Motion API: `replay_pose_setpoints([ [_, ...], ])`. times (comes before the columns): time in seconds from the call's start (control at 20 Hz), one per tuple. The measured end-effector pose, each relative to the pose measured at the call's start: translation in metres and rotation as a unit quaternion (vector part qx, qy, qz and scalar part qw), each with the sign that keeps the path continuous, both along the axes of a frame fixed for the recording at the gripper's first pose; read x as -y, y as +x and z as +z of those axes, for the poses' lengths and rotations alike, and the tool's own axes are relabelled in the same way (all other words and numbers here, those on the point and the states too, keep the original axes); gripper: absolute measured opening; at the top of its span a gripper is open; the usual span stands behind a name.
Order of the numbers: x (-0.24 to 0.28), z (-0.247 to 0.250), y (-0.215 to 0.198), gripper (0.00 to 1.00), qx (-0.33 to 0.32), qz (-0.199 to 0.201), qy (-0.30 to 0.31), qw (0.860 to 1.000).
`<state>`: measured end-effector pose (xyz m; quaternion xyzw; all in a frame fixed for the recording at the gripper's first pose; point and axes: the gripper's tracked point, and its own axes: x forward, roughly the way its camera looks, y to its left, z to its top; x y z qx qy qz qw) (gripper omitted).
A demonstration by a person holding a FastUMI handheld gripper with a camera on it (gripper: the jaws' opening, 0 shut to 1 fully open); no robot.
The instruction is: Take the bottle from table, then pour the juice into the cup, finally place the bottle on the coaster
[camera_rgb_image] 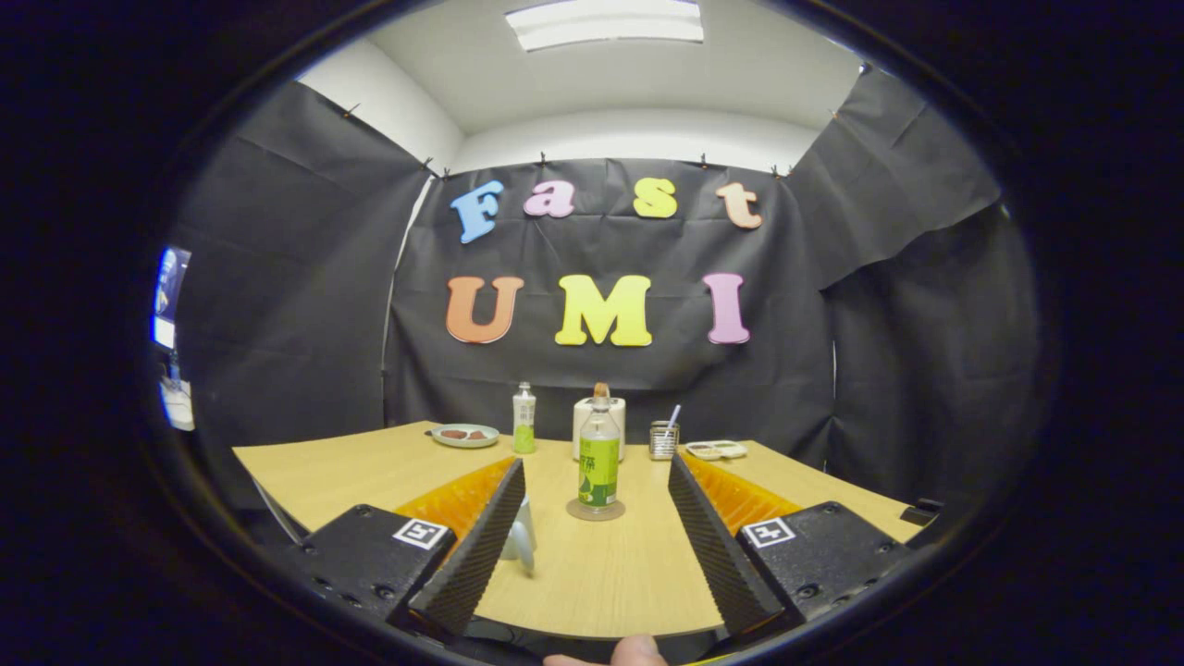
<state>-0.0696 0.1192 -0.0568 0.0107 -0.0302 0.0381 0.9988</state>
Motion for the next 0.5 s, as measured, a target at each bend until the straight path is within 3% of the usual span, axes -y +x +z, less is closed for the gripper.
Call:
replay_pose_setpoints([
  [0.5, -0.018, 0.008, -0.004, 1.0, 0.021, 0.007, -0.015, 1.0],
])
